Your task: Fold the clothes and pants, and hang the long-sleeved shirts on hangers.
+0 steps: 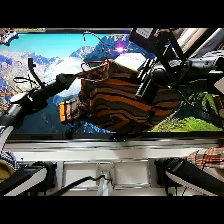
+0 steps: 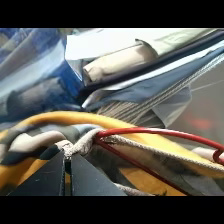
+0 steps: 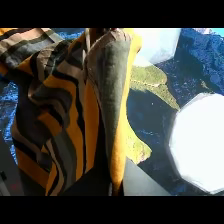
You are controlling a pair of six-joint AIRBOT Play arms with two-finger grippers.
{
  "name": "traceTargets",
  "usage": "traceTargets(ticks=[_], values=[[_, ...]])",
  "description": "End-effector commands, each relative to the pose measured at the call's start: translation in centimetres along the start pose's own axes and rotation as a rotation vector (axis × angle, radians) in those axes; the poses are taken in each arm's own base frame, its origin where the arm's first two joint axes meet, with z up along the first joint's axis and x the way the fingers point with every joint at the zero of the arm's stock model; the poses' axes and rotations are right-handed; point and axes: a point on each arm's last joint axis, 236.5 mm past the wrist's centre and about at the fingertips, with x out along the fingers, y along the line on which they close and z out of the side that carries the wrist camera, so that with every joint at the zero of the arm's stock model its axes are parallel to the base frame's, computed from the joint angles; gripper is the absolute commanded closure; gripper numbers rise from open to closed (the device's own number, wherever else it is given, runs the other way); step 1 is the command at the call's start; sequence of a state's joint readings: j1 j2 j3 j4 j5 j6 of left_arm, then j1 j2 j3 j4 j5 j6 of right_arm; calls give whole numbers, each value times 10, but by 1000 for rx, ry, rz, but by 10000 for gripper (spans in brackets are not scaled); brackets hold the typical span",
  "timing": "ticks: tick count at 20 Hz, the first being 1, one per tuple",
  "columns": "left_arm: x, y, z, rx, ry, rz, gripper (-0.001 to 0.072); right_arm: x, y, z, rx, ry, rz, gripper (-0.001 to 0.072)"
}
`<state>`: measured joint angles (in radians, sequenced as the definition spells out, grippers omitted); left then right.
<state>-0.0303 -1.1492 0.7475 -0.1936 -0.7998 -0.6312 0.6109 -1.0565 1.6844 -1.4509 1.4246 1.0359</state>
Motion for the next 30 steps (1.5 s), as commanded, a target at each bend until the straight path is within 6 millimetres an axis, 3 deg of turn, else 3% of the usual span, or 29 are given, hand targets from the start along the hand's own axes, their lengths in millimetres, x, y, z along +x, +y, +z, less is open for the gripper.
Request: traceTargets(ticks=[1, 4, 6, 10, 12, 14, 18, 20, 22, 23, 27, 30], values=[[-1, 5, 9, 31, -26, 23, 696, 0, 5, 0, 3, -2, 20, 697], [-4, -6, 15, 15, -42, -21, 697, -1, 9, -12, 1, 52, 39, 697], [-12, -36, 27, -23, -91, -120, 697, 0, 9, -16, 1, 68, 38, 697], [-44, -105, 44, 84, -181, -252, 696, 11, -11, -29, -8, 138, -29, 696], [-64, -133, 40, 201, -192, -267, 696, 15, -24, -35, -14, 171, -75, 697], [-81, -145, 31, 357, -180, -227, 696, 18, -34, -34, -13, 167, -109, 697], [-95, -150, 12, 550, -134, -159, 693, 18, -47, -20, -1, 99, -158, 697], [-91, -132, 1, 617, -76, -96, 661, 17, -53, -9, 11, 54, -183, 697], [-88, -111, -10, 674, -6, -29, 329, 16, -58, -1, 14, 17, -206, 697], [-87, -102, -14, 672, 24, -2, 233, 16, -61, 2, 34, 1, -220, 697], [-86, -86, -24, 657, 84, 52, 214, 7, -92, 6, 161, -50, -333, 696], [-84, -87, -31, 670, 106, 46, 214, -22, -140, -15, 364, -87, -473, 696]])
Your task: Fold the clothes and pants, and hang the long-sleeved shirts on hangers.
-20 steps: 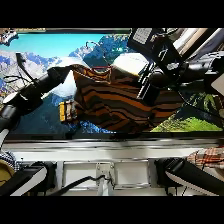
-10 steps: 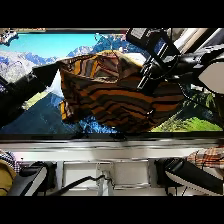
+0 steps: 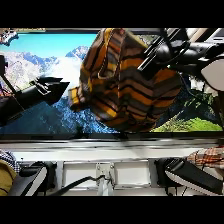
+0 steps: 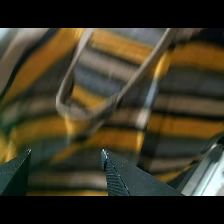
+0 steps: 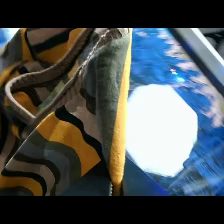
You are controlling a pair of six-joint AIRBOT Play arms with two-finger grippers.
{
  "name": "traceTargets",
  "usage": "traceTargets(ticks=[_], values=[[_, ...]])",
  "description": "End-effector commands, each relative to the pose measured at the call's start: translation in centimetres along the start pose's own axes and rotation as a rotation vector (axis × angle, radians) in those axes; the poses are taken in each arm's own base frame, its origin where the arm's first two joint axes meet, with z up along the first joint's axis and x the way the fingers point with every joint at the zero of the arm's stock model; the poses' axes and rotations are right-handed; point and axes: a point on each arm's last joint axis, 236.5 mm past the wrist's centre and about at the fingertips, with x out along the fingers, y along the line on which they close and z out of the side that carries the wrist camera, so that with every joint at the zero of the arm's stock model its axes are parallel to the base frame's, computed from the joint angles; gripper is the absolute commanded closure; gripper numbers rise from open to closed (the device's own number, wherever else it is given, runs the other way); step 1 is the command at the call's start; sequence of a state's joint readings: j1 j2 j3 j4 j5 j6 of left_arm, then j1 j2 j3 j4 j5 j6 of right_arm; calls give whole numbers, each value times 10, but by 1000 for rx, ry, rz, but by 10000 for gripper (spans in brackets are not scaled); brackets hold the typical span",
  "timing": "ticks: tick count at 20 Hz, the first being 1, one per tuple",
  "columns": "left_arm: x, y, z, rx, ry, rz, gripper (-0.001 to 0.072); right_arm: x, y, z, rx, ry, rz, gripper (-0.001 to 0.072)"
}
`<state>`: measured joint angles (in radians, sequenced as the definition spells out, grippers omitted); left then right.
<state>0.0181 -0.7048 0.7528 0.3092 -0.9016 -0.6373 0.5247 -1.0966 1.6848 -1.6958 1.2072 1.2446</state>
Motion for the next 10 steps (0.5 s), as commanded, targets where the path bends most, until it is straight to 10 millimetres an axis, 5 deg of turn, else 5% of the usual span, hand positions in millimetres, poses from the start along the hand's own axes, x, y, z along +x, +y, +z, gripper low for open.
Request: traceTargets(ticks=[1, 4, 6, 10], values=[[2, -1, -11, 11, 44, 7, 214, -18, -70, -8, 253, -42, -187, 696], [3, -4, -12, 14, 47, 0, 214, -69, -151, -28, 533, -131, -403, 696], [3, -3, -12, 14, 47, 0, 214, -109, -188, -37, 667, -222, -522, 696], [3, -3, -11, 15, 45, 4, 215, -171, -213, -77, 790, -219, -680, 696]])
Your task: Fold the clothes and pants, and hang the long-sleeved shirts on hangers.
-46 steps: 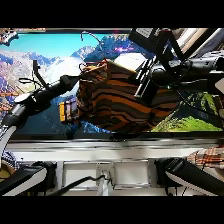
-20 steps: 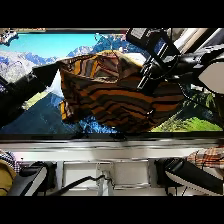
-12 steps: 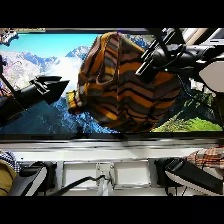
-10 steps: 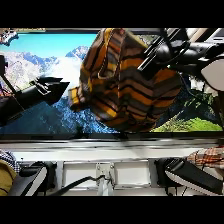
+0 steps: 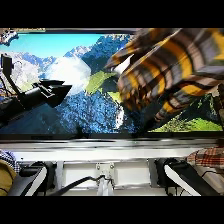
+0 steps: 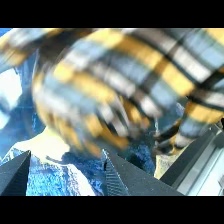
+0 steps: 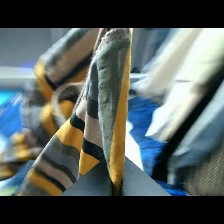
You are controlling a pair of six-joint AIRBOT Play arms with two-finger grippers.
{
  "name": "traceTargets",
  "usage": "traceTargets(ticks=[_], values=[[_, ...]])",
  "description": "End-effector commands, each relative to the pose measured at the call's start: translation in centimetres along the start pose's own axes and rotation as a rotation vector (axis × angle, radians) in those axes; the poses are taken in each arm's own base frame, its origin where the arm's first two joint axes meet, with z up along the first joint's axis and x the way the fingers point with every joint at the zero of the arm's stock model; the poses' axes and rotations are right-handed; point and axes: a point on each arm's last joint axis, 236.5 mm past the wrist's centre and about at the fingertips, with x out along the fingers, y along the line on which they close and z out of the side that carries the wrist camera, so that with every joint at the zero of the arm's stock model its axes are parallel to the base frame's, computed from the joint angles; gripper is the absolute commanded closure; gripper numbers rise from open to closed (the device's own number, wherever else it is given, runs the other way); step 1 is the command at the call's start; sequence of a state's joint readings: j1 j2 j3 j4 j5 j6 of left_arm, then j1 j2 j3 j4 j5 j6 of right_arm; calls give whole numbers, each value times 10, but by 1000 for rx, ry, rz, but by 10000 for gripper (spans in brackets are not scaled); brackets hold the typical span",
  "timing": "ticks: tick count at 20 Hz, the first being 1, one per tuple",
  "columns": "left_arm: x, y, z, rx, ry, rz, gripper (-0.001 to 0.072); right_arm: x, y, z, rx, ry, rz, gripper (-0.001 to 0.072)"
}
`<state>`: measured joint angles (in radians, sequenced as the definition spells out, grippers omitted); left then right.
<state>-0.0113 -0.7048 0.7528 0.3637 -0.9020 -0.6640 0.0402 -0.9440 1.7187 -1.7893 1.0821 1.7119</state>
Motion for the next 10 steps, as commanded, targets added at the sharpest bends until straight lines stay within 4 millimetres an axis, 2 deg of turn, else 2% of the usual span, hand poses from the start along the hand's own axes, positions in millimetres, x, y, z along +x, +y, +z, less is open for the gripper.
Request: traceTargets(ticks=[1, 3, 5, 8, 10], values=[[0, 2, 1, 1, -4, 9, 215, -38, -58, -3, 173, -4, -152, 696], [0, 5, 3, 1, -15, 22, 223, -59, -67, -13, 229, 23, -183, 696], [0, 8, 6, 0, -24, 34, 223, -81, -84, -7, 223, -21, -250, 696], [0, 8, 6, 0, -26, 36, 224, -116, -136, -1, 306, -103, -473, 696], [1, 5, 5, 2, -23, 29, 224, -132, -164, 5, 333, -160, -605, 696]])
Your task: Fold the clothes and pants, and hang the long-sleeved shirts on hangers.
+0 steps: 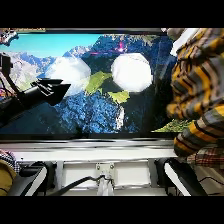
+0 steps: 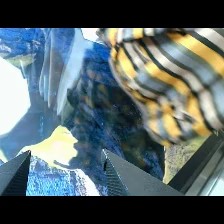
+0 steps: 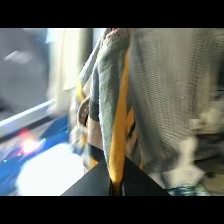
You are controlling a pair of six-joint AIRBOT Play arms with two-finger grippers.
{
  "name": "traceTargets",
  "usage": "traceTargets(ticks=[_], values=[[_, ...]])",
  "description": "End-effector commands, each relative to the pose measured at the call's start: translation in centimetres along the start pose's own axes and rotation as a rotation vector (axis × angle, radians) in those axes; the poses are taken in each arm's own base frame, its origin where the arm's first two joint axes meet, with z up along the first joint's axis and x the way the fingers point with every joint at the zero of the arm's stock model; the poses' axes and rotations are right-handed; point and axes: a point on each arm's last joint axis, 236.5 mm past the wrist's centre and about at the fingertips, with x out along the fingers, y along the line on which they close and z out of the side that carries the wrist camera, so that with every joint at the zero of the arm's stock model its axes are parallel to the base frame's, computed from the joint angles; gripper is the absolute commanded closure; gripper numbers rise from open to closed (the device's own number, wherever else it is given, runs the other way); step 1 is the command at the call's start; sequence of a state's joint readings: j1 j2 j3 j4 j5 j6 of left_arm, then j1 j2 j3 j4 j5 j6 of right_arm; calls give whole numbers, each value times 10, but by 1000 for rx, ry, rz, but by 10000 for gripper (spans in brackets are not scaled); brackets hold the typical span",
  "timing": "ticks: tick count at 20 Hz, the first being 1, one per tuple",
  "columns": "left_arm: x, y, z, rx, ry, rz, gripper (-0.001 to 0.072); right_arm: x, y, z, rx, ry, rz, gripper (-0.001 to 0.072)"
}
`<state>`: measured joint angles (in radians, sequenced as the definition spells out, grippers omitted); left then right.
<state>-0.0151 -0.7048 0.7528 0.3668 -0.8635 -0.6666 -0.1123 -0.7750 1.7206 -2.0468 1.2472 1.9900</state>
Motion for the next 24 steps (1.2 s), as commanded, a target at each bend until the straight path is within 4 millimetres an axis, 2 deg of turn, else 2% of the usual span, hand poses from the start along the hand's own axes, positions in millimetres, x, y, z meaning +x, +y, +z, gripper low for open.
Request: traceTargets(ticks=[1, 3, 8, 12, 14, 20, 24], values=[[1, -3, 0, 4, 0, -5, 223, -12, -59, 27, 117, -128, -237, 696], [2, -5, -1, 5, 2, -11, 223, -7, -71, 34, 199, -176, -306, 697], [2, -6, -1, 6, 3, -14, 223, -2, -102, 48, 260, -269, -454, 697], [2, -6, -1, 6, 3, -14, 224, -12, -151, 67, 305, -381, -586, 697], [2, -6, -1, 6, 3, -14, 224, -14, -176, 68, 319, -400, -658, 697], [2, -5, -1, 6, 2, -10, 224, 9, -218, 77, 368, -441, -698, 697], [3, -4, -1, 5, 3, -10, 224, 21, -247, 99, 425, -489, -676, 697]])
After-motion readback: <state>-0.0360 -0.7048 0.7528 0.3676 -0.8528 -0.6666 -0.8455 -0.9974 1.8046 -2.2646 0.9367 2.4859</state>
